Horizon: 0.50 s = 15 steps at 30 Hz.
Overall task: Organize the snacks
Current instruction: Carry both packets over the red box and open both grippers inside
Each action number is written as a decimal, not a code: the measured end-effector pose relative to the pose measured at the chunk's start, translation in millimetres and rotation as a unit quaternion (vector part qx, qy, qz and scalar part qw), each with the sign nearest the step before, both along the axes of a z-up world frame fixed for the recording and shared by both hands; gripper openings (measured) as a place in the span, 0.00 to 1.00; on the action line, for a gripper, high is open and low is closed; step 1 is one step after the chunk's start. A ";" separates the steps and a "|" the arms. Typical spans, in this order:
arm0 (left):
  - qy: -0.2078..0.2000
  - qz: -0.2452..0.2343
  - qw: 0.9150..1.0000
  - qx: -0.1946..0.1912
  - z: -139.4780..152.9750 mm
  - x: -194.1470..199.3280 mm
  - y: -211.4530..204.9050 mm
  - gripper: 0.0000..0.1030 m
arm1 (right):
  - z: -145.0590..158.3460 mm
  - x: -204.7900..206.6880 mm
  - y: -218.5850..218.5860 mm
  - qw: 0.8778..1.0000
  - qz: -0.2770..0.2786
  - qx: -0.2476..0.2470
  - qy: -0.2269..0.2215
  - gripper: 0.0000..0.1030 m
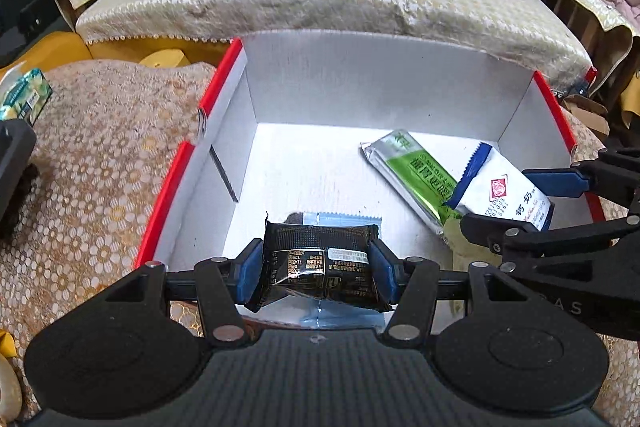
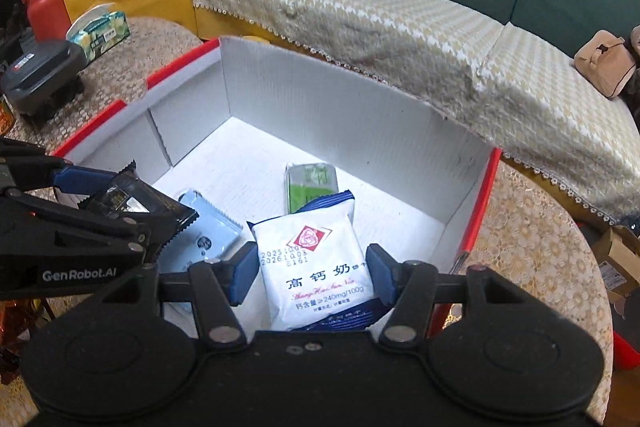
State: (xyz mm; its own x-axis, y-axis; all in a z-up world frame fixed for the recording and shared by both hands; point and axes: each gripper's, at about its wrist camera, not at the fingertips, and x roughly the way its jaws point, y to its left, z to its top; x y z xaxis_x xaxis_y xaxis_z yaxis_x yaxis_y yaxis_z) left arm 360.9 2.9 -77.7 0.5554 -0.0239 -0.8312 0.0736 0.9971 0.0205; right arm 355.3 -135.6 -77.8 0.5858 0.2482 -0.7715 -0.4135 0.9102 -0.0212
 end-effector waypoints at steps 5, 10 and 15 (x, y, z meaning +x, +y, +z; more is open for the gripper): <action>-0.007 -0.001 1.000 0.005 1.1 -4.0 -1.4 0.56 | -0.1 -0.6 -3.7 1.000 -0.008 0.008 0.004 0.56; -0.017 0.001 1.000 -0.002 13.4 -10.6 -1.4 0.60 | 9.4 -5.6 -12.2 0.999 -0.020 0.028 0.004 0.58; -0.030 0.002 0.999 -0.013 30.0 -23.3 0.6 0.64 | 26.9 -19.1 -21.9 0.998 -0.026 0.052 -0.003 0.60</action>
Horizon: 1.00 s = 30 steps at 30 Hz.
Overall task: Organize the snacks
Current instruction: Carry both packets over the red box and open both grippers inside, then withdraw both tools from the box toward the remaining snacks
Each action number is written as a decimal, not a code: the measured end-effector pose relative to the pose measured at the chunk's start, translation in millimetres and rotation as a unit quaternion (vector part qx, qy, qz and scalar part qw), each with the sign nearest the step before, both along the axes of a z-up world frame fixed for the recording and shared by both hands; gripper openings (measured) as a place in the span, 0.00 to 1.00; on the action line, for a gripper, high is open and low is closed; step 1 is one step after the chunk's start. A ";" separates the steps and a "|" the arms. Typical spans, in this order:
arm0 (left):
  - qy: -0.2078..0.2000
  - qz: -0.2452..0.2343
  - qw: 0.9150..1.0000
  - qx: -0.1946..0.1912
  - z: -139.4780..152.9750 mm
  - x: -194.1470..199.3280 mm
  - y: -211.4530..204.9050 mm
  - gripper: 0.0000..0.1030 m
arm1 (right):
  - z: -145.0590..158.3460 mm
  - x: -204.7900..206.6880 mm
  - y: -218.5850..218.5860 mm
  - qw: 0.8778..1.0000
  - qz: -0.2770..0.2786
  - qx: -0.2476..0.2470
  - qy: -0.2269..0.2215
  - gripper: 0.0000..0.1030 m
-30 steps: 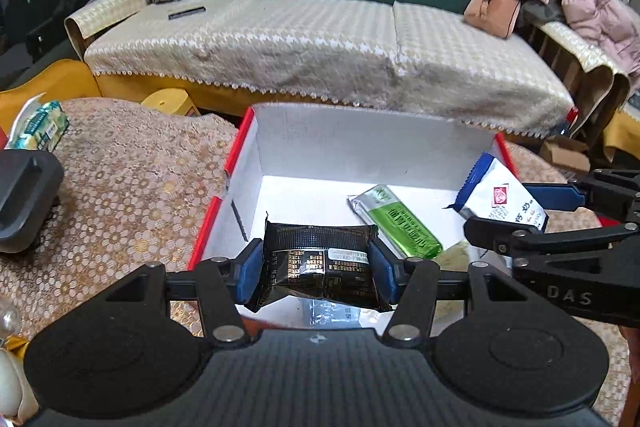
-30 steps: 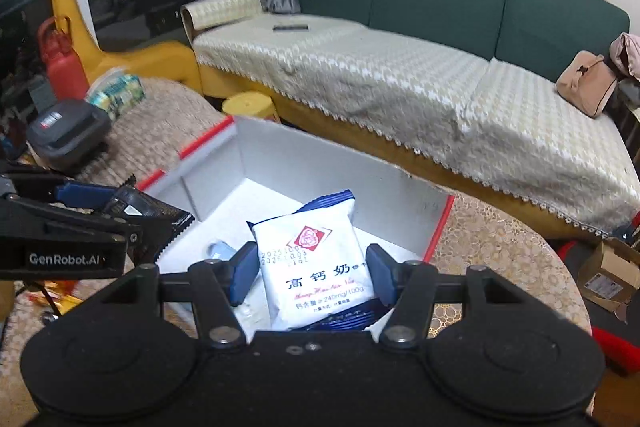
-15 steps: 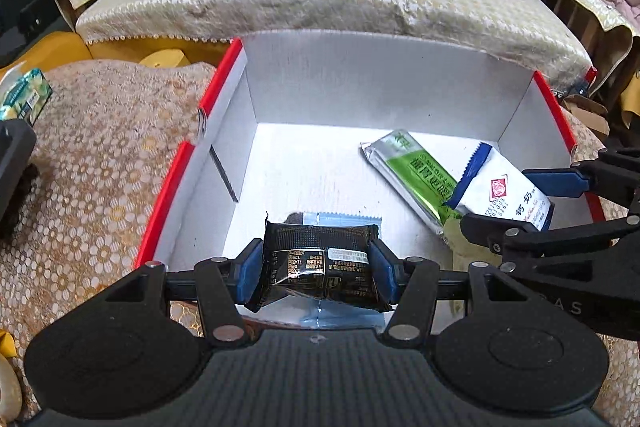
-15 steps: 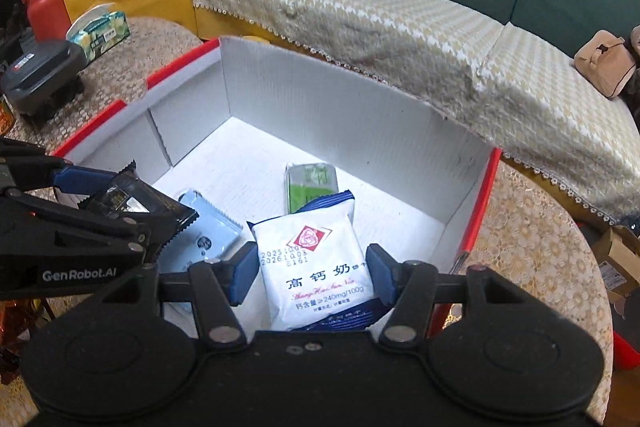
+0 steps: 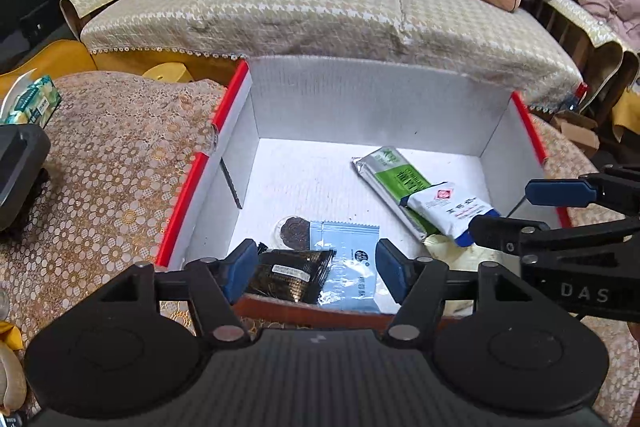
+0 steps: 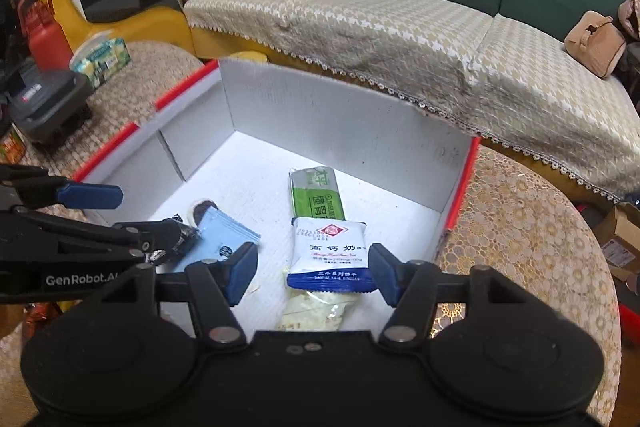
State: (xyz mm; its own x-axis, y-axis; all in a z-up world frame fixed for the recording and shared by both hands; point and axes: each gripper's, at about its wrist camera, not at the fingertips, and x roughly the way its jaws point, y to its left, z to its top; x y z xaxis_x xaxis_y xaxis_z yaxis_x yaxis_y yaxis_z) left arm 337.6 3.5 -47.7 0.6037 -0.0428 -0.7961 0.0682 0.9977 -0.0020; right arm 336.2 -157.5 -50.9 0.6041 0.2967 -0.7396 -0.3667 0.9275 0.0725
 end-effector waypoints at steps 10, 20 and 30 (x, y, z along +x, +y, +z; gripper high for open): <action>-0.030 -0.002 0.999 -0.015 40.1 -41.0 6.2 0.68 | 39.9 -43.6 -11.8 0.999 0.002 0.024 -0.037 0.79; -0.061 -0.006 0.998 -0.021 72.9 -91.3 18.1 0.76 | 67.5 -92.5 -7.4 0.997 0.024 0.048 -0.060 0.90; -0.078 0.011 0.996 -0.034 86.4 -147.8 53.4 0.83 | 74.8 -142.8 8.8 0.993 0.059 0.071 -0.068 1.00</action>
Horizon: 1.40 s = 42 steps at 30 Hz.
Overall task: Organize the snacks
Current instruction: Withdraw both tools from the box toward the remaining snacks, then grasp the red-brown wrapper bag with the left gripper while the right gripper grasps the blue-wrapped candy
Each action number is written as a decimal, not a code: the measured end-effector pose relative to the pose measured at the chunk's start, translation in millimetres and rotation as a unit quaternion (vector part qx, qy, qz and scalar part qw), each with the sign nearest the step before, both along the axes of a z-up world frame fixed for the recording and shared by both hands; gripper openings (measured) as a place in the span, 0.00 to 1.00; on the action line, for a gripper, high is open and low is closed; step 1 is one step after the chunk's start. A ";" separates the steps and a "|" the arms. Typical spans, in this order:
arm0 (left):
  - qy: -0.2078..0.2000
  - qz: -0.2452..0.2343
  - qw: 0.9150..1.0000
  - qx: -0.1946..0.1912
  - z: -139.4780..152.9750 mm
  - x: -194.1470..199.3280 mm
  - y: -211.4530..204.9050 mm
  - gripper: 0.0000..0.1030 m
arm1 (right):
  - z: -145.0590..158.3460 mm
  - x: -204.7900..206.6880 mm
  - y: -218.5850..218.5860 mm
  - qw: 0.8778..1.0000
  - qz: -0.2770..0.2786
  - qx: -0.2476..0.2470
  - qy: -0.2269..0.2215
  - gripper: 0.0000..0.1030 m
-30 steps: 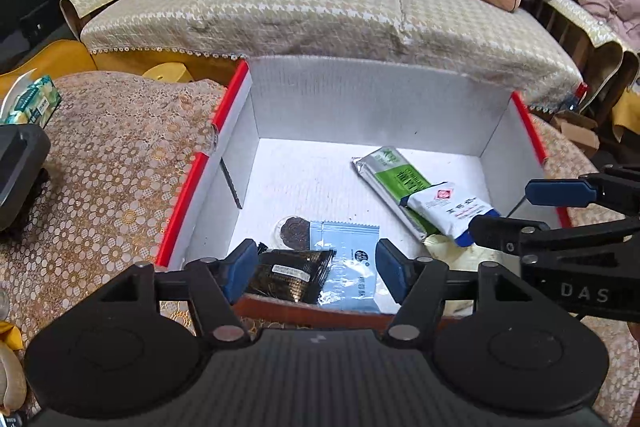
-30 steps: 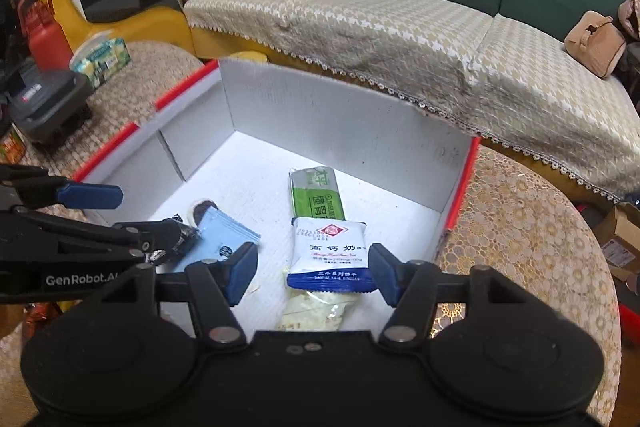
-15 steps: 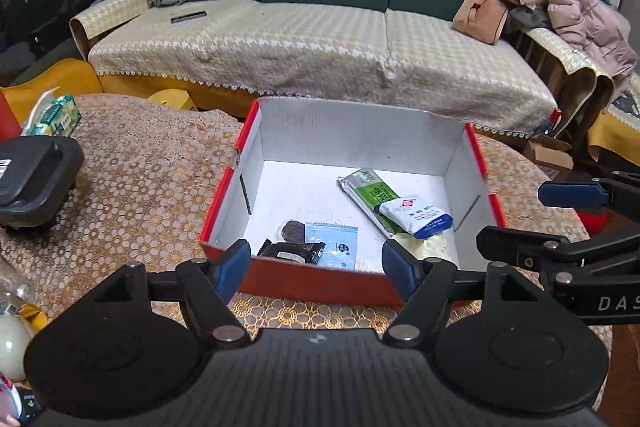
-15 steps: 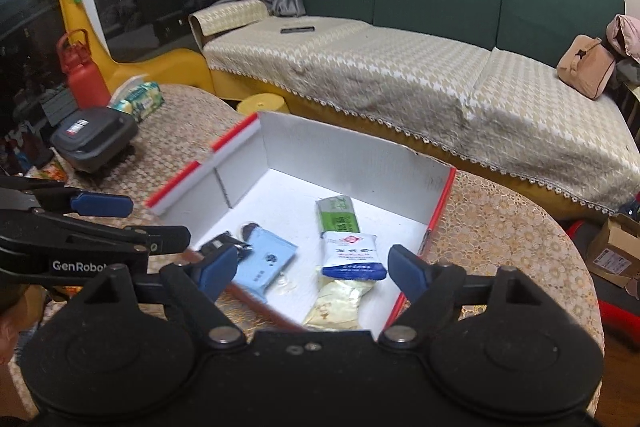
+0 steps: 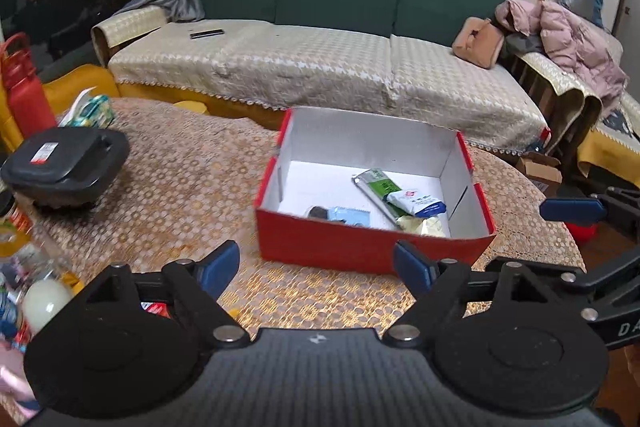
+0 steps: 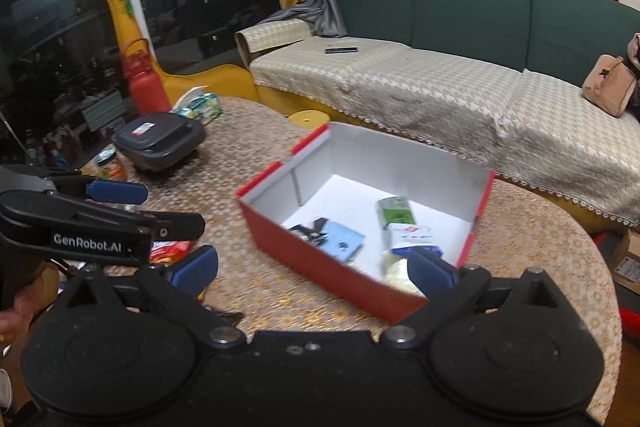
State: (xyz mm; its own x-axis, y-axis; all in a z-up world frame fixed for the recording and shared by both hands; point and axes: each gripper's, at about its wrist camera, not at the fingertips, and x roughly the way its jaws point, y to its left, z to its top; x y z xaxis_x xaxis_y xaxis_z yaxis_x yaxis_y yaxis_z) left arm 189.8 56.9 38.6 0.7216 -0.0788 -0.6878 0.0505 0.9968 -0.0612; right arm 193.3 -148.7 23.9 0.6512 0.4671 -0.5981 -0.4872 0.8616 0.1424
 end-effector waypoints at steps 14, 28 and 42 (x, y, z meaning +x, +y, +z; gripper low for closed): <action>0.040 0.083 0.996 -0.014 -43.9 -36.9 64.4 0.86 | -33.5 -31.5 44.1 0.998 0.055 -0.029 0.021 1.00; 0.145 0.188 0.967 -0.097 -126.0 -12.1 82.9 0.86 | -109.9 -36.8 91.7 0.979 0.154 -0.125 0.055 0.96; 0.183 0.252 0.938 -0.150 -158.4 9.3 96.3 0.86 | -153.4 -2.6 129.4 0.957 0.217 -0.170 0.088 0.70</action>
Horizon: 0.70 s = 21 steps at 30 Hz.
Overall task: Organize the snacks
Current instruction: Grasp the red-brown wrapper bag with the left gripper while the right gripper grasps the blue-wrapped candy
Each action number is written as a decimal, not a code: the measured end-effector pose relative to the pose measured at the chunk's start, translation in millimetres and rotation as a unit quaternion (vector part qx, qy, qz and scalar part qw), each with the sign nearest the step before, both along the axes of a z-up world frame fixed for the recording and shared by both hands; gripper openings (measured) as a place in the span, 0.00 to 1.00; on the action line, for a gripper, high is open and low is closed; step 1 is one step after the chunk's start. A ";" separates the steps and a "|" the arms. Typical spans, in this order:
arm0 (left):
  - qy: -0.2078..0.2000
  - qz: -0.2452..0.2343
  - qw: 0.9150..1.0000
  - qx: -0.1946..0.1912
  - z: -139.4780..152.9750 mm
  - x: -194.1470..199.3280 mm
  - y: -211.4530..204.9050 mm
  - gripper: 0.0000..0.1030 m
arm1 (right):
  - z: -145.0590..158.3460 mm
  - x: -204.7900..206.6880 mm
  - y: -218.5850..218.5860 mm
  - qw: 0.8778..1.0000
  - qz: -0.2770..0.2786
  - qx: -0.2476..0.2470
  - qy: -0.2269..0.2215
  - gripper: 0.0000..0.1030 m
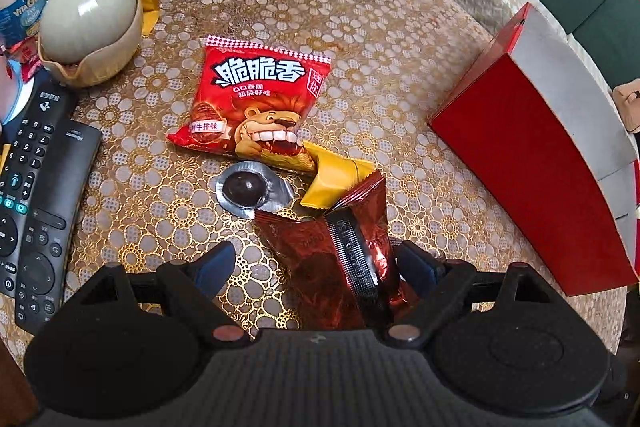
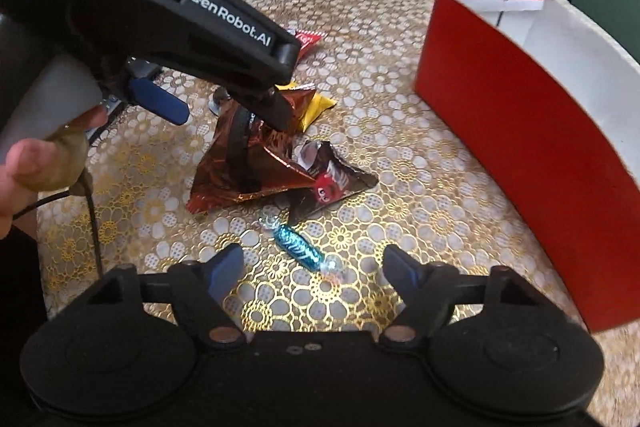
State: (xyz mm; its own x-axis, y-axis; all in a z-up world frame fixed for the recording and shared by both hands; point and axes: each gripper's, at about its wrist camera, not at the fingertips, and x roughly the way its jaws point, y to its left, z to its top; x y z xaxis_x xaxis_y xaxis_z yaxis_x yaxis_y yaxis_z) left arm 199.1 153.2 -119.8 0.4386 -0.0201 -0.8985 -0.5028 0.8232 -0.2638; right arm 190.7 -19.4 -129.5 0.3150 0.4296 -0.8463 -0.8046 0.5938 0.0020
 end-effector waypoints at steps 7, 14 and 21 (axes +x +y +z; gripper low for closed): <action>0.004 -0.004 1.000 -0.014 -9.0 2.6 2.5 0.70 | -7.1 1.1 13.5 1.000 0.020 -0.020 -0.001 0.49; 0.002 -0.019 1.000 -0.023 -13.4 -3.2 4.9 0.50 | -7.2 -5.5 16.7 1.000 0.021 -0.012 0.000 0.30; -0.009 -0.031 0.999 -0.024 -12.5 -20.2 9.6 0.50 | -5.6 -14.9 14.2 1.000 0.001 0.010 0.015 0.13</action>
